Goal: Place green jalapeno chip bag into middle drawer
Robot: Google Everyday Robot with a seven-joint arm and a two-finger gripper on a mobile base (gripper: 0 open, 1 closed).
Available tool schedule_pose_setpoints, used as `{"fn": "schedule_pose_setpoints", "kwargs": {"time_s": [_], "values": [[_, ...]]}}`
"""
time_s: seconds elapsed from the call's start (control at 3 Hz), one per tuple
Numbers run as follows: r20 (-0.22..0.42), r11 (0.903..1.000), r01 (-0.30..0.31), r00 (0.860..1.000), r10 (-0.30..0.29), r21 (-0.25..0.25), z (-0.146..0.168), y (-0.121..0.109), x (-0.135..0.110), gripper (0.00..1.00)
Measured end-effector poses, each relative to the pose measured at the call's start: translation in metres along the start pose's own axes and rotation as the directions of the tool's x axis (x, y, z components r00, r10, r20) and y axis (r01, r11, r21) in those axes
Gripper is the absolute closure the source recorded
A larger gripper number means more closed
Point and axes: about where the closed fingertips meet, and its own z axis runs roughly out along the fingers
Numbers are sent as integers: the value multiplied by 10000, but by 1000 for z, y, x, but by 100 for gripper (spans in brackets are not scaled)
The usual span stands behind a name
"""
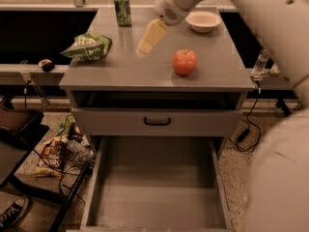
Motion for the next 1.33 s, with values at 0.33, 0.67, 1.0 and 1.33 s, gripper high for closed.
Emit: {"fn": "schedule_pose_setpoints", "kwargs": {"time_s": [0.33,0.67,1.0,1.33], "values": [[733,9994,-349,9967,353,-66,66,-27,-24,0],[1377,9985,-437,9893,476,-316,110,-30,-57,0],[1942,9973,-167,9805,303,-712,144,-24,-91,0],[2315,9905,-46,9722,367,-1375,179,-12,-107,0]]}}
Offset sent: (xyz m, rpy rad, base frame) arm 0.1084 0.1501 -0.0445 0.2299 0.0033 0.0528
